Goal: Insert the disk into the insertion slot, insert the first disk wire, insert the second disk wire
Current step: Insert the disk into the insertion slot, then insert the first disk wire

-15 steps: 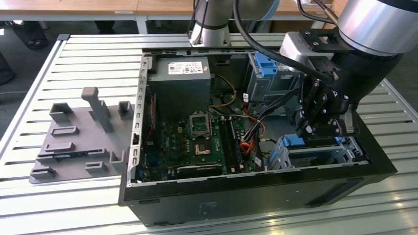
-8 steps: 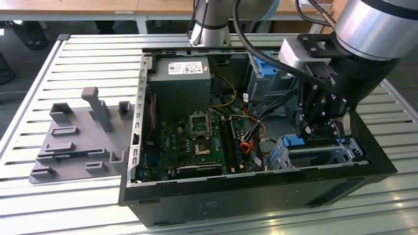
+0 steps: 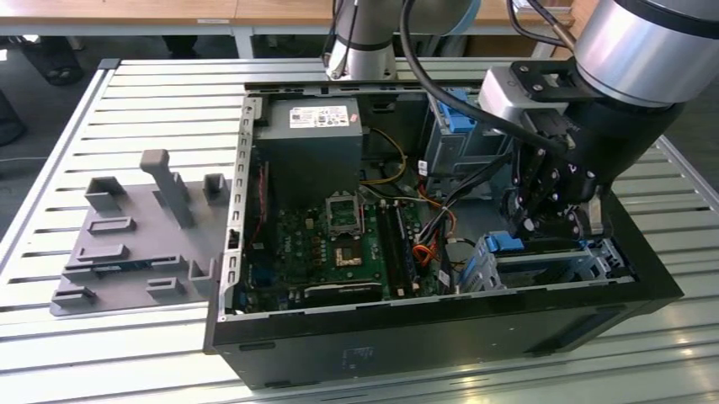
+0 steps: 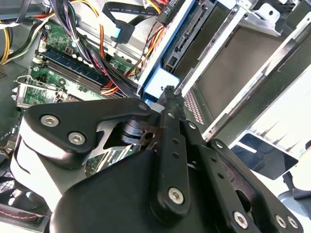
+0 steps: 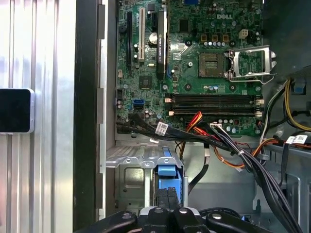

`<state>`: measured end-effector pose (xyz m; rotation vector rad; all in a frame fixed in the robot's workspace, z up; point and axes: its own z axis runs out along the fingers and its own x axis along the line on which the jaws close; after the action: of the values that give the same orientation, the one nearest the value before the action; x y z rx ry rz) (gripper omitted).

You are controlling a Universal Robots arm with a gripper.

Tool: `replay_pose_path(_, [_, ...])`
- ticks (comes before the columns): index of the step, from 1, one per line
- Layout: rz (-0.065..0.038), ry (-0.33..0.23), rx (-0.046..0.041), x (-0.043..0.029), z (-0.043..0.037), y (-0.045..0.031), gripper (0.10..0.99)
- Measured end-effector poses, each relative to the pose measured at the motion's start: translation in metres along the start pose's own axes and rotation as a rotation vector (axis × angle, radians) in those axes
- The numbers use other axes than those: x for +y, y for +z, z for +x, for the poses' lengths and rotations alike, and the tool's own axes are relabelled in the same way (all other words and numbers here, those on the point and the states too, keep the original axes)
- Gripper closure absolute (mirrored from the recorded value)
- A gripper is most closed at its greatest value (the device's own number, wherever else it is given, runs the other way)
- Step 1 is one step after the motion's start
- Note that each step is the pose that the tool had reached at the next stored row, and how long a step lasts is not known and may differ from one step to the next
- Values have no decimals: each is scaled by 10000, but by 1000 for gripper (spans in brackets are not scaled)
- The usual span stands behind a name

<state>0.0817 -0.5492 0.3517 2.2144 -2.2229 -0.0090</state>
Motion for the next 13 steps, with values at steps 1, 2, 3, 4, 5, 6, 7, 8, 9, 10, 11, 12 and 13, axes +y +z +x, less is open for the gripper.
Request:
replay_pose_path(1, [0, 0, 0, 0, 0, 1, 980])
replay_pose_path(2, [0, 0, 0, 0, 0, 2, 980])
replay_pose_path(3, [0, -1, 0, 0, 0, 3, 980])
replay_pose_path(4, [0, -1, 0, 0, 0, 4, 980])
replay_pose_path(5, [0, 0, 0, 0, 0, 5, 980])
replay_pose_path(6, [0, 1, 0, -2, 0, 5, 980])
replay_pose_path(7, [0, -1, -1, -8, 0, 6, 980])
replay_pose_path(8, [0, -1, -1, -17, 0, 6, 980])
replay_pose_path(9, [0, 0, -1, -27, 0, 6, 980])
replay_pose_path(10, [0, 0, -1, -37, 0, 6, 980])
replay_pose_path(11, [0, -1, -1, -50, 0, 6, 980])
replay_pose_path(12, [0, 0, -1, -63, 0, 5, 980])
replay_pose_path(13, [1, -1, -1, -70, -1, 5, 980])
